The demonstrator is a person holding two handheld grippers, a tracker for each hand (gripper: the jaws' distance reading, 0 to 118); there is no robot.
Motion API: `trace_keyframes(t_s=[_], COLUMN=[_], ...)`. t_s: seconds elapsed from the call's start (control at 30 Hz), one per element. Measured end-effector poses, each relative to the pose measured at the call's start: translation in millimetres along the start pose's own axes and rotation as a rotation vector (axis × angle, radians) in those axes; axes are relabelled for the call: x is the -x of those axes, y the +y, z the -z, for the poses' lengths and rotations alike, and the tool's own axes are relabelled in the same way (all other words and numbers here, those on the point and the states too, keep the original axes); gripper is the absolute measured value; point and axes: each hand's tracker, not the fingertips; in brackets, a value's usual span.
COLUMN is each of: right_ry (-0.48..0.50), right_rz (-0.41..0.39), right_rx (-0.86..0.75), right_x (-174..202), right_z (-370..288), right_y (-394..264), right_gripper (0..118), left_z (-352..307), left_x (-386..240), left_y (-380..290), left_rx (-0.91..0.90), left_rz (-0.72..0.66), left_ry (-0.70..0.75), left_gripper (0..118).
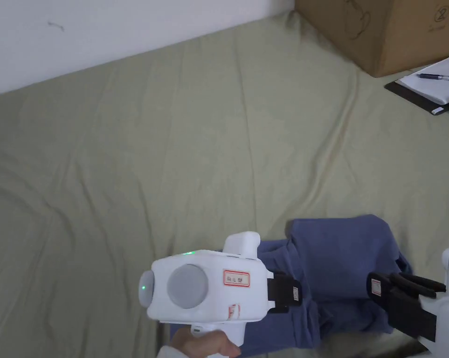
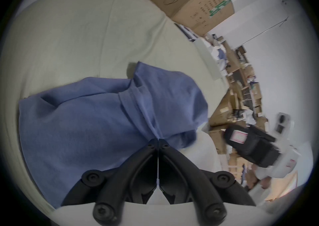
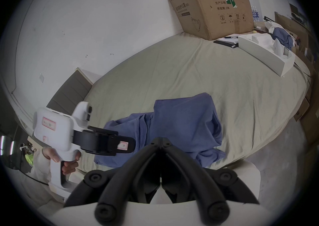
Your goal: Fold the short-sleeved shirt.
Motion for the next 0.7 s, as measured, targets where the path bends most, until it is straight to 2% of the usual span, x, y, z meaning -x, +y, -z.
trace_keyframes(t_s=[0.13,0.2,0.27,0.3,0.33,0.37,0.4,0.5,0.6,0.7], right_ry=[0.005,0.010,0.019,0.021,0.024,0.027,0.030,0.036,0.037,0.033], right_rz=[-0.024,-0.036,-0.052,-0.059,-0.067,-0.073,-0.079,-0.096,-0.109,-0.127], right_rx=[0.017,0.022,0.028,0.032,0.036,0.041,0.046,0.065,0.082,0.094], right_x=[12,19,26,30,34,37,41,50,57,62], right_z=[5,8,11,13,15,17,20,26,32,35], right_y=[0,0,1,1,0,0,0,-2,-2,-1], right_gripper=[0,0,0,0,0,0,0,0,0,0], left_z=[-54,-79,-103,-111,-117,-122,-126,-124,-105,-80], left_x=[36,62,90,103,117,131,146,179,196,197], left_y=[-2,-2,-5,-8,-11,-13,-17,-23,-30,-28], left_rx=[-0.107,-0.157,-0.185,-0.200,-0.208,-0.209,-0.220,-0.219,-0.179,-0.109], left_rz=[-0.100,-0.133,-0.165,-0.182,-0.192,-0.203,-0.242,-0.372,-0.372,-0.354], left_ry=[-0.145,-0.122,-0.070,-0.048,-0.046,-0.061,-0.095,-0.151,-0.268,-0.196], left_gripper=[1,6,34,56,93,111,118,118,118,118])
